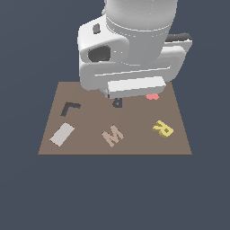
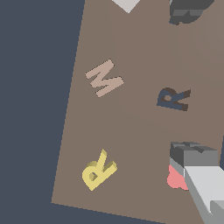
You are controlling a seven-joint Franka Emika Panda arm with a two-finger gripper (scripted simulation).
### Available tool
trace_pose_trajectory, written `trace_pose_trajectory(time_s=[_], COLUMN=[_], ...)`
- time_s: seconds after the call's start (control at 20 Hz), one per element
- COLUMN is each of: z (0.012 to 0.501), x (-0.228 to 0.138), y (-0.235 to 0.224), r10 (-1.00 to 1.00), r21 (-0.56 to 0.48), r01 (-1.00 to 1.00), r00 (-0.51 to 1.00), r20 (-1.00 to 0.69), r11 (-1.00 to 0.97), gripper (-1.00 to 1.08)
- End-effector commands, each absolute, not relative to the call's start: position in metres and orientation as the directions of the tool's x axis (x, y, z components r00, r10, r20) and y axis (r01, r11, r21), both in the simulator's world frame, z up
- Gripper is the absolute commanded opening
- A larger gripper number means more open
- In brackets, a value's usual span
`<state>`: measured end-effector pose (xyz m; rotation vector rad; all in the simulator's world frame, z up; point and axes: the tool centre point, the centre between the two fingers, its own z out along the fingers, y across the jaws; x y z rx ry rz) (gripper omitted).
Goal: Insert a designated object into the corresponding slot on a board.
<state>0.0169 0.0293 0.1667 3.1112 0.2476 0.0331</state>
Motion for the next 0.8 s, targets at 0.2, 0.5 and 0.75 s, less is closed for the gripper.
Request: trace_pose_trajectory(time_s=[0.2,0.5,0.75], z=[0.139,0.102,0.076], x=[0.038,0.059,0.069], y=[0.054,0.094,0.125], r10=[0.311,0.511,0.638], r21=[0.016,0.009,0.004], r01=[0.311,0.511,0.638], r00=[0.950,0.859,0.770], r20=[0.014,0.008,0.005], r11=[-0.950,-0.859,-0.770], gripper=[1.00,1.00,1.00])
